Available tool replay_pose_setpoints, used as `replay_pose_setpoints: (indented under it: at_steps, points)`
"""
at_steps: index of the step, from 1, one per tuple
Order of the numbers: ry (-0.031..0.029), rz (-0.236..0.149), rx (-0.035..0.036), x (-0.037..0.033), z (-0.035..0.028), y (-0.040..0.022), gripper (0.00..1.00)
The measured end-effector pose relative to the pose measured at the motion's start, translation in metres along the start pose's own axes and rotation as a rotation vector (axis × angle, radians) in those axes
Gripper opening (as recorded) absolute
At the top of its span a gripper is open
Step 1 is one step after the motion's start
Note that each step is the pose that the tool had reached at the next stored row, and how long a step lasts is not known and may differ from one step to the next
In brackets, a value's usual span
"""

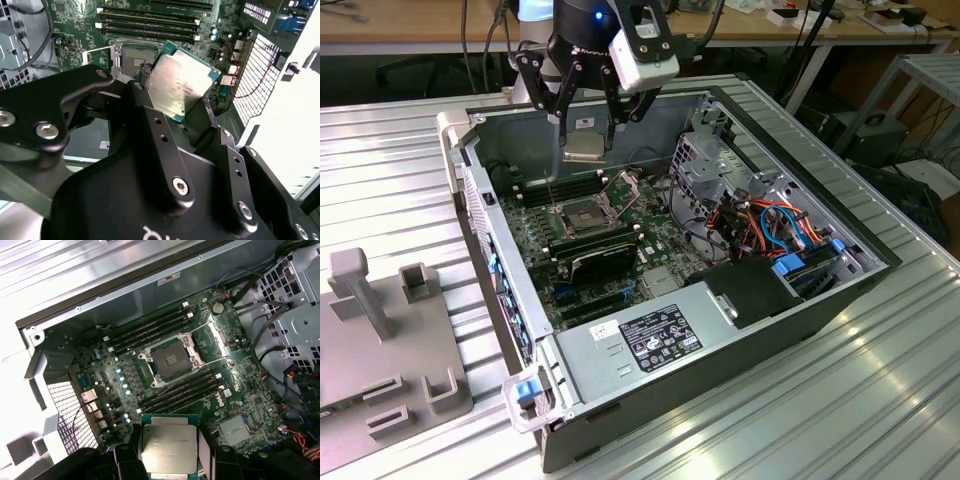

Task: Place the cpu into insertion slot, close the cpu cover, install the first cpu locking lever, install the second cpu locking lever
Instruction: 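Place the cpu into insertion slot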

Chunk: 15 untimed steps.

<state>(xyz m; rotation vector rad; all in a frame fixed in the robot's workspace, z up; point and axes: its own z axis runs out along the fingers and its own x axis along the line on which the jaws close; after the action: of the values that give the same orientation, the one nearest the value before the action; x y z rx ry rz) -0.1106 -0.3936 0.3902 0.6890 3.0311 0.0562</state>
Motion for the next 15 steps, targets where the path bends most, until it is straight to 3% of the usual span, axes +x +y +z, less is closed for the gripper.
replay_pose_setpoints:
  at_steps: [15]
  points:
    - [-0.0081,0.192,0.0047,0.0009,0.0013,0.002,0.53]
